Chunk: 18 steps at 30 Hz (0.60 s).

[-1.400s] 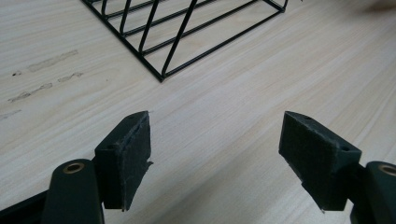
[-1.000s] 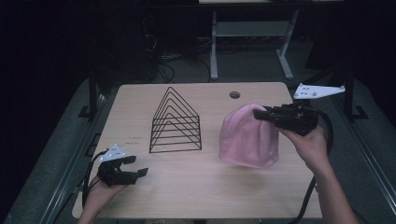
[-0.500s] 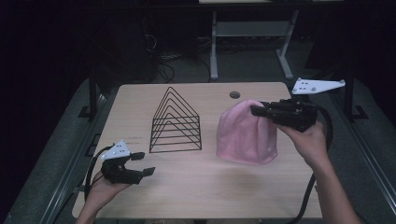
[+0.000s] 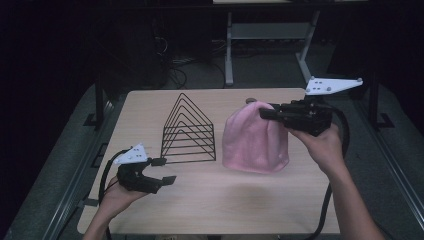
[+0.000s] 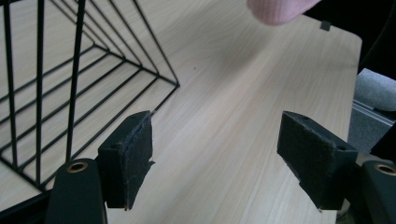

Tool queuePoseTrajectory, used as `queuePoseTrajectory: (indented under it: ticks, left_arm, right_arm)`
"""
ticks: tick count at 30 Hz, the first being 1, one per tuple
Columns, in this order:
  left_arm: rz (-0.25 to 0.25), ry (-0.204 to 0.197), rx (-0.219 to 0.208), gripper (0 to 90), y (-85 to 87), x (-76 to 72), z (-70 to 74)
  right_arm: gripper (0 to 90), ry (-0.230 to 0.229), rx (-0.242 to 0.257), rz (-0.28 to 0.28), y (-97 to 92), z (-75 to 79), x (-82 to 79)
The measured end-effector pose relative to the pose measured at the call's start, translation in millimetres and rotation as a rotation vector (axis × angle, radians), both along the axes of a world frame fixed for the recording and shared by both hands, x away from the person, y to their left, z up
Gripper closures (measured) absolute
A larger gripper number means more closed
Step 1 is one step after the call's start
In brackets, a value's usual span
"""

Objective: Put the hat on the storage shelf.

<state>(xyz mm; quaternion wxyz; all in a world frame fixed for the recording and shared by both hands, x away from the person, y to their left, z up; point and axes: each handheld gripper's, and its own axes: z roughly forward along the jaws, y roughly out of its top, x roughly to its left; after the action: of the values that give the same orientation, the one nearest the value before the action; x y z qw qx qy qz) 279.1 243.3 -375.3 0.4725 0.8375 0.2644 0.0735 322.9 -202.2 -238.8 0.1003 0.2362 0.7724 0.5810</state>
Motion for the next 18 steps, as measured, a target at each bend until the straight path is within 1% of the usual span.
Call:
queuePoseTrajectory:
  ticks: [3, 5, 9, 10, 12, 14, 18]
  left_arm:
    - [-0.017, -0.006, -0.010, 26.1, -5.2, 2.7, 4.8]
    - [-0.036, -0.012, -0.006, 26.0, -10.4, 6.4, 9.4]
    - [-0.054, -0.018, -0.008, 26.0, -15.6, 9.7, 14.6]
    - [-0.063, -0.020, -0.015, 26.0, -18.9, 11.8, 17.9]
    - [-0.069, -0.024, -0.020, 26.0, -21.0, 13.2, 19.8]
    - [-0.084, -0.024, -0.021, 26.0, -25.3, 16.2, 23.5]
    - [-0.097, -0.022, -0.026, 26.0, -29.3, 19.2, 26.7]
  right_arm:
    - [77.9, -0.002, -0.001, 0.011, 5.6, 2.5, 1.1]
    - [77.9, -0.004, -0.003, 0.019, 11.1, 4.8, 2.5]
    - [77.9, -0.005, -0.005, 0.025, 15.5, 6.6, 4.5]
    - [77.8, -0.004, -0.007, 0.030, 18.4, 7.6, 5.3]
    - [77.8, -0.006, -0.007, 0.031, 19.8, 8.1, 5.9]
    - [77.8, -0.006, -0.006, 0.033, 23.3, 9.1, 7.3]
    - [77.8, -0.008, -0.005, 0.040, 28.1, 11.1, 8.4]
